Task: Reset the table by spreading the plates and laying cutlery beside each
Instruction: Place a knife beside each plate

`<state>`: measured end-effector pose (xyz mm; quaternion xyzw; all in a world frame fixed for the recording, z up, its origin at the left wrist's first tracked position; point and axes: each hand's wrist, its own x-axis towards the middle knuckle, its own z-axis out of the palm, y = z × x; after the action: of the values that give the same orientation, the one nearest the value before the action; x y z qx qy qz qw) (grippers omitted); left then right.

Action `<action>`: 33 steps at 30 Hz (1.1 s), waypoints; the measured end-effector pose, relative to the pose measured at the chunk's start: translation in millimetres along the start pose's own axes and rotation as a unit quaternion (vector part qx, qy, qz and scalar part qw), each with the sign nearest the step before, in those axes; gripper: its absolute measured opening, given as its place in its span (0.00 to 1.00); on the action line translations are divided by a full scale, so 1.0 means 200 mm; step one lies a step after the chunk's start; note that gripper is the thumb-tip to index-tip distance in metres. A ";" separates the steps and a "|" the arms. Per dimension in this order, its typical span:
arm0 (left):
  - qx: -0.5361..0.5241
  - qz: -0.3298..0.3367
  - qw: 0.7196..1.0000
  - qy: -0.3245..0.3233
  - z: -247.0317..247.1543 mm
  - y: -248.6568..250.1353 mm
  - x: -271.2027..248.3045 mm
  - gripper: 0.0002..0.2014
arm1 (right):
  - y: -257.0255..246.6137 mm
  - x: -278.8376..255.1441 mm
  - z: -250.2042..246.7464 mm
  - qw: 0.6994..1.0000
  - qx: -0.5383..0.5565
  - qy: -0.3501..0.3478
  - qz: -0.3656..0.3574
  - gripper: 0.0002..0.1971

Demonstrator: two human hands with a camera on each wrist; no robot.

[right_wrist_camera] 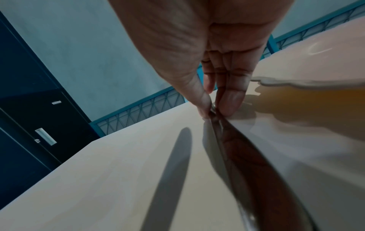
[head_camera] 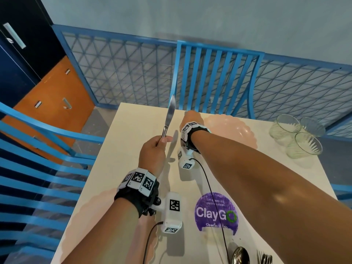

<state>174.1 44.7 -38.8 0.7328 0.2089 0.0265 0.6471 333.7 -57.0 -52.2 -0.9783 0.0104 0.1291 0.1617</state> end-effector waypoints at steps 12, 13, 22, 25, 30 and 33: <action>0.009 0.012 1.000 -0.004 -0.03 -0.02 -0.02 0.15 | 0.00 -0.01 -0.02 1.000 -0.006 -0.009 0.004 0.06; 0.004 0.012 1.000 -0.008 -0.04 -0.02 -0.02 0.15 | 0.00 -0.01 -0.01 1.000 -0.008 -0.006 0.002 0.08; -0.024 0.019 0.999 -0.031 -0.05 -0.04 -0.03 0.14 | 0.02 0.00 0.00 1.000 -0.005 -0.014 0.000 0.04; -0.001 0.044 0.999 -0.015 -0.10 -0.04 -0.06 0.14 | 0.03 0.01 -0.01 1.000 0.017 -0.012 0.007 0.06; 0.038 0.091 0.995 -0.006 -0.24 -0.02 -0.22 0.13 | 0.05 -0.14 -0.15 0.998 0.067 0.018 0.001 0.23; 0.048 0.101 0.994 -0.013 -0.39 0.03 -0.43 0.09 | 0.11 -0.39 -0.27 0.991 0.131 0.019 -0.027 0.22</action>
<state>74.2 87.7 -0.1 0.7807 0.1267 0.0723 0.6077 270.7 -96.5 9.6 -0.9510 0.0038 0.1031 0.2915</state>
